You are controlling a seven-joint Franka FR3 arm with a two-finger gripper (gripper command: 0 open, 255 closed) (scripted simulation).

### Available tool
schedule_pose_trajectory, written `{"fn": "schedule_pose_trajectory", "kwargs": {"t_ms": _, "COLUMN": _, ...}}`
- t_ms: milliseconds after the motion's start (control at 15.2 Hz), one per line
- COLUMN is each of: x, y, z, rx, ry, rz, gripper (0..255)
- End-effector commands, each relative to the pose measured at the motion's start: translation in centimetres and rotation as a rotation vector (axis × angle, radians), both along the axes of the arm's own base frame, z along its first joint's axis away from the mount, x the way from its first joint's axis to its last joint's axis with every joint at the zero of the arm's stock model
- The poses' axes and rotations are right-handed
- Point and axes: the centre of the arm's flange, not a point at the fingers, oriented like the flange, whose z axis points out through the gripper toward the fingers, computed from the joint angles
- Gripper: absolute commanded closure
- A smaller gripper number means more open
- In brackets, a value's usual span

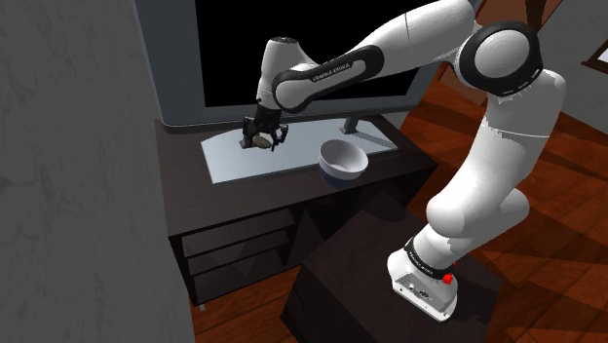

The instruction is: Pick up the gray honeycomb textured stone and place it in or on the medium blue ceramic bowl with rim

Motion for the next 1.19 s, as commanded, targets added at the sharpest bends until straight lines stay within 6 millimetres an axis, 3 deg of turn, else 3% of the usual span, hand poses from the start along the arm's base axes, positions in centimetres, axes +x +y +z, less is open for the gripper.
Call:
{"fn": "schedule_pose_trajectory", "kwargs": {"t_ms": 0, "x": 0.0, "y": 0.0, "z": 1.1, "rx": 0.0, "ry": 0.0, "rz": 0.0, "gripper": 255}}
{"fn": "schedule_pose_trajectory", "kwargs": {"t_ms": 792, "x": 0.0, "y": 0.0, "z": 7.4, "rx": 0.0, "ry": 0.0, "rz": 0.0, "gripper": 255}}
{"fn": "schedule_pose_trajectory", "kwargs": {"t_ms": 1122, "x": -4.0, "y": -5.3, "z": 7.5, "rx": 0.0, "ry": 0.0, "rz": 0.0, "gripper": 255}}
